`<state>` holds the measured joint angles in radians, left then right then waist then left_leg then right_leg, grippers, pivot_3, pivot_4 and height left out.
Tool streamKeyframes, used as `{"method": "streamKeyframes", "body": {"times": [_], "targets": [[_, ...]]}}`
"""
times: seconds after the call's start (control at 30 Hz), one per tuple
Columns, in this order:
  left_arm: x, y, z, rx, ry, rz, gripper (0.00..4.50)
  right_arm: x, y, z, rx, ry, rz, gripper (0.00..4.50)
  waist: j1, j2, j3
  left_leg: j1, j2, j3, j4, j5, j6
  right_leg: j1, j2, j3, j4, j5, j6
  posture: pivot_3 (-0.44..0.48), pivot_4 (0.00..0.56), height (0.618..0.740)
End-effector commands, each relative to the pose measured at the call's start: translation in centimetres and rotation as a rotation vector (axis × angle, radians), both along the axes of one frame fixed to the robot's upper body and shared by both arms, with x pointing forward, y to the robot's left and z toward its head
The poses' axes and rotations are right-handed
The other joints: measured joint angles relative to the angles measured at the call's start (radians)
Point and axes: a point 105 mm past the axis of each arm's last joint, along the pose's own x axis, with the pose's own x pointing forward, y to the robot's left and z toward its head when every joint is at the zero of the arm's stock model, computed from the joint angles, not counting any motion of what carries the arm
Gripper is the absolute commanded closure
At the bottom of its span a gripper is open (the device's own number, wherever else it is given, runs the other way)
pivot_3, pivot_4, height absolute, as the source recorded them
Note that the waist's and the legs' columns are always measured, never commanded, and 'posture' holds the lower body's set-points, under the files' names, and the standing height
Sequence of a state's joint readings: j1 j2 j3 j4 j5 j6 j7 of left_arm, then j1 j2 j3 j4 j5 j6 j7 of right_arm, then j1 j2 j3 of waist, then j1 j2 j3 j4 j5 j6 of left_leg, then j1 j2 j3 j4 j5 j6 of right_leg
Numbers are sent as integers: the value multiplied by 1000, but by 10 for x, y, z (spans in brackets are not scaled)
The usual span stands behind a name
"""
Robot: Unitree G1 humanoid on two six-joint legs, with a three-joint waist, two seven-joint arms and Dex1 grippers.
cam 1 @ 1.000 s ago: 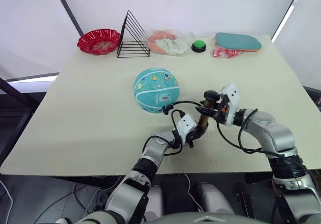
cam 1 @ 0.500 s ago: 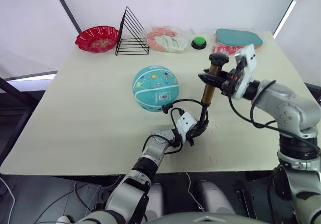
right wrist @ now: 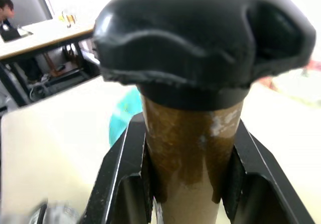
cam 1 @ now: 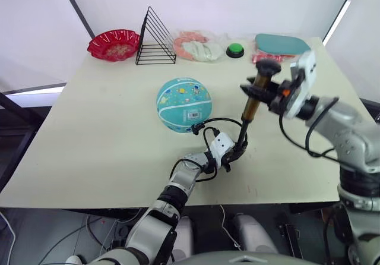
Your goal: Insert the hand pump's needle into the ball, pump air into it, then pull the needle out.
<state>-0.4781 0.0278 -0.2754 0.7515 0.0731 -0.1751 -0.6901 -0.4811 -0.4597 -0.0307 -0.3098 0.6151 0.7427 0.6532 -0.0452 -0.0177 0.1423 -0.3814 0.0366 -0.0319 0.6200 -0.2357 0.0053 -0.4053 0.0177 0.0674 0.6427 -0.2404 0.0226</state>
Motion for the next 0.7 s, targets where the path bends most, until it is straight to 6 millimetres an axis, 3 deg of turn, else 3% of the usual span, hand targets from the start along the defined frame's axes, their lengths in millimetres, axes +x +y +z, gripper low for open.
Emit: {"method": "streamKeyframes", "body": {"times": [0.03,0.3,0.43,0.5,0.7], "targets": [[-24,12,-45,70,174,13,3444,-1,7,-55,-106,128,11,3441,-3,2,-2,2,0,0,-1,0,0,1,0,0,0,0,0,0,150,740],[-23,14,-44,69,171,21,3444,-4,15,-124,-153,257,-6,3441,-1,-4,-18,2,1,0,-2,0,0,1,1,0,0,0,-1,0,150,740],[-22,14,-44,70,170,21,3444,-2,16,-140,-169,269,-20,3441,-1,-5,-20,2,1,0,-2,0,0,1,1,0,0,0,-1,0,150,740],[-22,14,-44,70,169,21,3445,0,15,-139,-168,258,-23,3441,0,-5,-20,2,1,0,-2,0,0,1,1,0,0,0,-1,0,150,740],[-22,14,-44,71,170,19,3445,5,7,-86,-112,134,-30,3441,2,-4,-20,2,1,-1,-2,0,0,1,1,0,0,0,-1,0,150,740]]}}
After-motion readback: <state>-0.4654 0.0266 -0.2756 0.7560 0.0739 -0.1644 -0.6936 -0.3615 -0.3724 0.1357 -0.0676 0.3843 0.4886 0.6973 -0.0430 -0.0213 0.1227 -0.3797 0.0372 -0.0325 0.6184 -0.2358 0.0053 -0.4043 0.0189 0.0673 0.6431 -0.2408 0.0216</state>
